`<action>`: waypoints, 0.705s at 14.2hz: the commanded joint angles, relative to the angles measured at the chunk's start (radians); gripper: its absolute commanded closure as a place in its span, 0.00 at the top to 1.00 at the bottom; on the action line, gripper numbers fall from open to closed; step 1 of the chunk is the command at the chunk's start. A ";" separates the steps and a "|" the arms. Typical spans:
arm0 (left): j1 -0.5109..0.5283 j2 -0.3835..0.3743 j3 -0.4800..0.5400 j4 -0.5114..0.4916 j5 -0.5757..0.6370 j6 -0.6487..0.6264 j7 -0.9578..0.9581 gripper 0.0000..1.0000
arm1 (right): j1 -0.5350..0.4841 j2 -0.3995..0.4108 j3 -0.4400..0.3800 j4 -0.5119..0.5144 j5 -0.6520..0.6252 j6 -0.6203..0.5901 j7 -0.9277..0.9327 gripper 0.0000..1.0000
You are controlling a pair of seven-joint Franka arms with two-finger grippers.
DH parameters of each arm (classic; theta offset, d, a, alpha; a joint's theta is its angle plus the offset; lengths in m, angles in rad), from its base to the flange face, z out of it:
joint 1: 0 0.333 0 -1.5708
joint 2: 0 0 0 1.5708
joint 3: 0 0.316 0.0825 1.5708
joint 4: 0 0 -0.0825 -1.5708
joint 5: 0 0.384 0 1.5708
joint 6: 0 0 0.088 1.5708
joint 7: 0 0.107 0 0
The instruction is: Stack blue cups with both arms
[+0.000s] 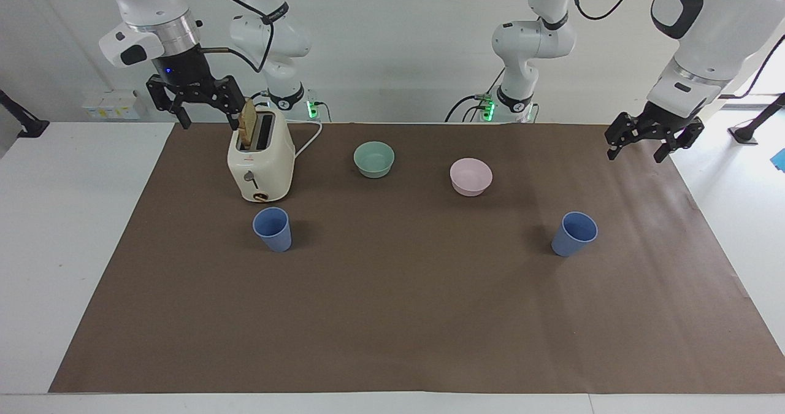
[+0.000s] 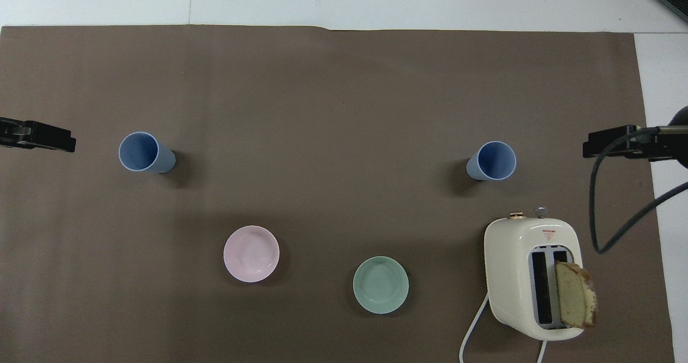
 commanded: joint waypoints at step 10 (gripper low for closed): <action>0.012 -0.009 -0.008 0.004 0.017 -0.015 0.003 1.00 | -0.013 -0.006 0.007 0.003 -0.003 -0.014 0.013 1.00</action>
